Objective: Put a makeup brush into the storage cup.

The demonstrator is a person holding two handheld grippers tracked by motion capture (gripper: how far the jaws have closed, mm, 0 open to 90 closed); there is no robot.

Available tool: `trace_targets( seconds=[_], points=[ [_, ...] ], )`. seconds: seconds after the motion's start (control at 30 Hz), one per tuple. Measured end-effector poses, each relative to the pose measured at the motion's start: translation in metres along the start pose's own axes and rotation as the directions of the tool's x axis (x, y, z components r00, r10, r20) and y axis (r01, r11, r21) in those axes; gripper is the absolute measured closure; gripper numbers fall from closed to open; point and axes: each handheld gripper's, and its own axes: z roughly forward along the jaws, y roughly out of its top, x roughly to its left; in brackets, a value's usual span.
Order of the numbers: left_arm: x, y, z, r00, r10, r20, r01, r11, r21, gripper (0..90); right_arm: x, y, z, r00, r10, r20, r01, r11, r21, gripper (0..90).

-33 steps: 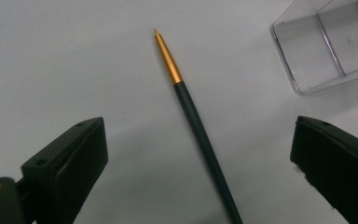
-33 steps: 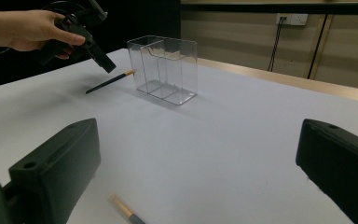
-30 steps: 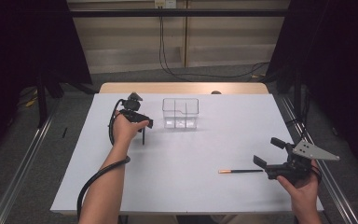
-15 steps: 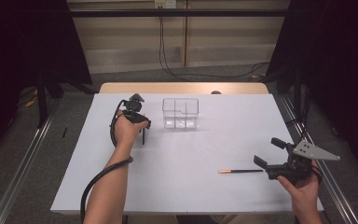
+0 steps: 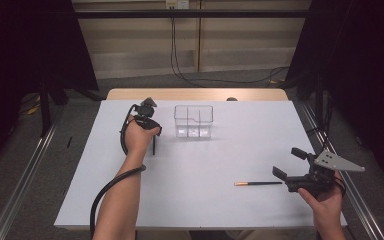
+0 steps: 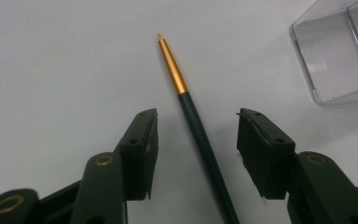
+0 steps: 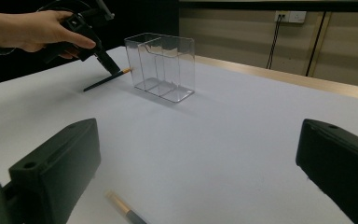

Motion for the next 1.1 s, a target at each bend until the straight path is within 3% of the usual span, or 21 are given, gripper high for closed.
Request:
trace_targets(
  seconds=[0.4, 0.47, 1.1],
  points=[
    [-0.0023, 0.0015, 0.004, 0.9997, -0.017, 0.02, 0.016, 0.9998, 0.012, 56.8, -0.0011, -0.0001, -0.0006, 1.0, -0.003, 0.001, 0.003, 1.0, -0.002, 0.0],
    [-0.002, 0.0017, 0.0038, 0.9987, -0.046, 0.024, 0.045, 0.9989, 0.009, 57.8, -0.0014, -0.0003, -0.0006, 1.0, -0.002, 0.003, 0.002, 1.0, 0.0, 0.0],
    [-0.0026, 0.003, 0.0084, 0.9969, -0.073, 0.031, 0.071, 0.9966, 0.042, 66.5, -0.0016, -0.0005, -0.0012, 1.0, -0.003, 0.004, 0.003, 1.0, -0.001, 0.0]
  ],
)
